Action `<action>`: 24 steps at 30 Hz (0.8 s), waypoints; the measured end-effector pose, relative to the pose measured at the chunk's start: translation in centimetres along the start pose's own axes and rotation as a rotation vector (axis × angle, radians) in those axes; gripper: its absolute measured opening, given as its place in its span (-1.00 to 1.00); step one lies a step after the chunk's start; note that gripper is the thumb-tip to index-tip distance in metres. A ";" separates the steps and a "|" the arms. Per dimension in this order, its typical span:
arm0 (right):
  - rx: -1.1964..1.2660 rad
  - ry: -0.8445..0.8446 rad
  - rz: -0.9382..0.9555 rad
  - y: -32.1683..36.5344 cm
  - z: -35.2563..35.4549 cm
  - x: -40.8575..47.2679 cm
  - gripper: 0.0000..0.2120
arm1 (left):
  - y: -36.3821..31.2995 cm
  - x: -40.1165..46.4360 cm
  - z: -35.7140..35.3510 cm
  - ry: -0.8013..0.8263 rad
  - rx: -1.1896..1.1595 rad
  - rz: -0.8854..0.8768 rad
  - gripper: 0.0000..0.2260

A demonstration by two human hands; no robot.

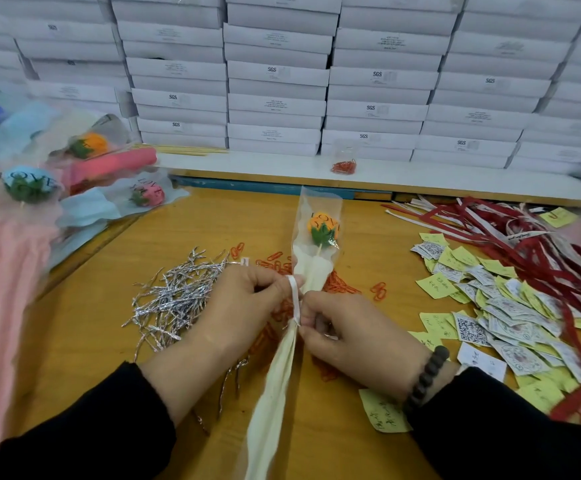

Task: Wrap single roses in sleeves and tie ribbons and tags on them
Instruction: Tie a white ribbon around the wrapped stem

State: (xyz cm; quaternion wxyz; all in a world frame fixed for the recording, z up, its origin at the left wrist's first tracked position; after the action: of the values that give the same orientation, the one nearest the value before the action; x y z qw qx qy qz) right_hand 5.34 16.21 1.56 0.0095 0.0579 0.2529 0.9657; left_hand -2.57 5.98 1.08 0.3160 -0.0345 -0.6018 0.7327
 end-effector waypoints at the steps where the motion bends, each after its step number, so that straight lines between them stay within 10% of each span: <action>1: -0.008 -0.002 -0.011 -0.2 0.0 0.0 -0.93 | 0.1 -0.1 -0.2 0.042 -0.013 0.021 -0.65; 12: 0.030 0.142 -0.272 -2.3 2.1 0.0 -0.69 | 1.0 0.0 -0.3 0.127 0.092 0.066 -0.69; 19: 1.127 0.399 -0.495 -2.1 1.2 -0.7 -0.70 | 1.3 0.0 -0.2 0.121 0.099 0.069 -0.65; 24: 1.466 0.300 -0.399 -1.5 1.1 0.0 -0.78 | 1.3 -0.1 0.0 0.115 0.129 0.068 -0.61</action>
State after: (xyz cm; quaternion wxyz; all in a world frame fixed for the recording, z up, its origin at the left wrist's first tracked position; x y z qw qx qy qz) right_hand 5.49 18.06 1.73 0.1081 -0.1286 0.8318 0.5291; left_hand -3.07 5.84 -0.10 0.3268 -0.0764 -0.5325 0.7770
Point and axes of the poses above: each hand's wrist, its own x-axis towards the middle knuckle, its own z-axis out of the back of the hand, y = z × x, the point moved 4 cm from there along x, towards the middle knuckle, and after that the axes turned 4 degrees about -z, right-handed, at the moved point
